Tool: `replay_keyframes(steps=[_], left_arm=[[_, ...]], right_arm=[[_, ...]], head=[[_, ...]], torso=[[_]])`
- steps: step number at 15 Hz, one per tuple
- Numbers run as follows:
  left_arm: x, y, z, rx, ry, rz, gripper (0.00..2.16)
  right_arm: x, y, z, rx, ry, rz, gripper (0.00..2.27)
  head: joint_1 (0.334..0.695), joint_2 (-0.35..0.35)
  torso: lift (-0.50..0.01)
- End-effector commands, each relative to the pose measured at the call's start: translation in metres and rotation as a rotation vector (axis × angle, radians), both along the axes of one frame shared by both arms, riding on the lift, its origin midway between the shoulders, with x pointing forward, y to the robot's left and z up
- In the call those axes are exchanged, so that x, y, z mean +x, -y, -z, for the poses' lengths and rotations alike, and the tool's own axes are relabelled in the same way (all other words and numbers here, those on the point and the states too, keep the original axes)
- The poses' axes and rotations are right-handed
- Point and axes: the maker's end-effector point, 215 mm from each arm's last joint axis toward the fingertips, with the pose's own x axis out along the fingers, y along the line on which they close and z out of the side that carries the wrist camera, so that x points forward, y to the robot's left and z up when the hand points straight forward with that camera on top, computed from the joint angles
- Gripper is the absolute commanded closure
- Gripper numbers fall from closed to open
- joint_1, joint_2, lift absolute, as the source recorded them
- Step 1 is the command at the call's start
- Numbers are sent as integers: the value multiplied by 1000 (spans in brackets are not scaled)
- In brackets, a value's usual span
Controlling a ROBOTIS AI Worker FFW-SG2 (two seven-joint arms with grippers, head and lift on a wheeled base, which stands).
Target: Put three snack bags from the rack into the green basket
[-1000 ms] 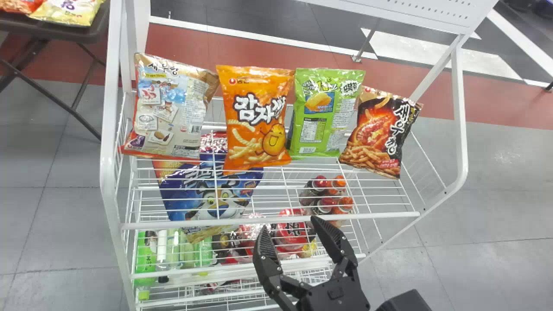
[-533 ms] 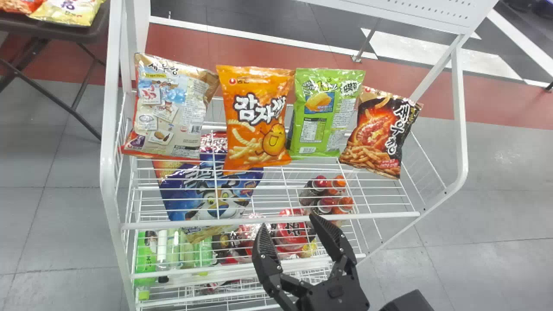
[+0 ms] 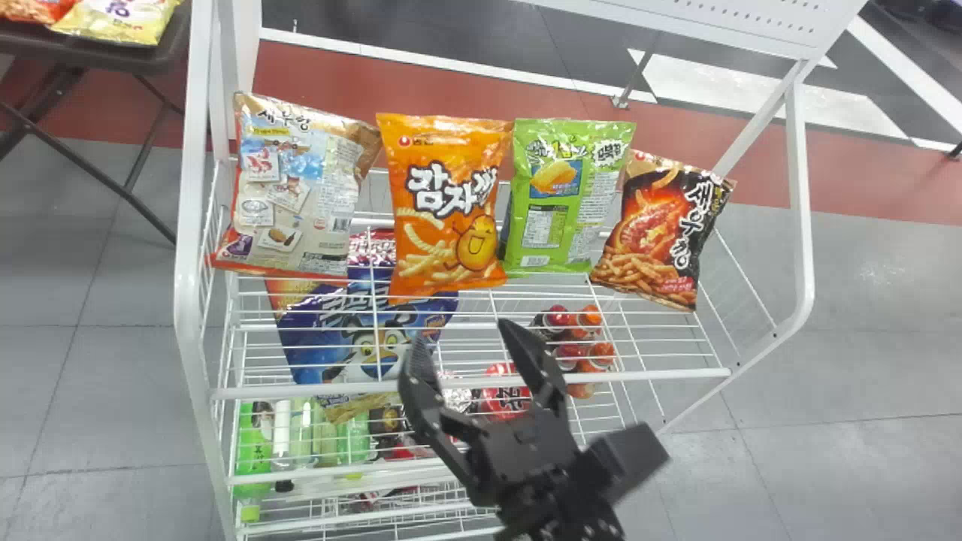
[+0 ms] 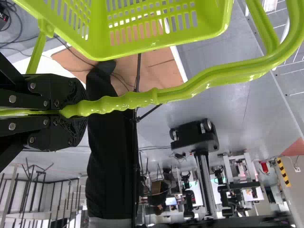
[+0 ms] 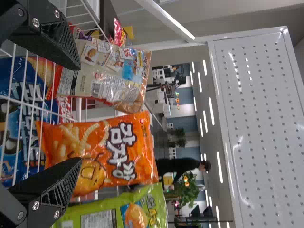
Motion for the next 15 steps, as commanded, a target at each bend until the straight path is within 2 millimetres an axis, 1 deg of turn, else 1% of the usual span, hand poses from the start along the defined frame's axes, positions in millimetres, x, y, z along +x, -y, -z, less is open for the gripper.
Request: replay_keyframes(steps=[1, 2, 3, 4, 7, 8, 12, 13, 14, 15], left_arm=[[2, 0, 0, -3, 6, 1, 1416], [2, 2, -1, -3, 12, 13, 1416], [2, 2, -1, -3, 17, 21, 1416], [3, 3, -1, -5, 18, 22, 1416], [-1, 5, 0, 2, 10, 63, 1416], [0, 5, 0, 2, 11, 64, 1416], [0, 4, 2, 1, 6, 64, 1416], [-1, 3, 2, 2, 1, 67, 1416], [0, 4, 3, 1, 1, 68, 1416], [1, 4, 4, -3, -5, 71, 1416]], right_arm=[[25, -23, 2, 2, 4, -39, 144], [31, -23, -1, 0, 13, -35, 144], [43, -28, 1, -10, 12, -40, 144], [56, -33, 3, -21, 4, -44, 144], [93, -49, 15, -54, -44, -58, 144], [106, -52, 16, -65, -46, -61, 144], [150, -82, 25, -72, -90, -136, 144], [159, -90, 28, -74, -105, -153, 144], [166, -97, 26, -65, -106, -166, 144], [173, -102, 28, -62, -119, -175, 144]], head=[[695, -350], [695, -350], [695, -350], [695, -350], [695, -350], [695, -350], [695, -350], [695, -315], [695, -299], [695, -281]], torso=[[0], [0], [0], [0], [0], [0], [0], [0], [0], [0]])
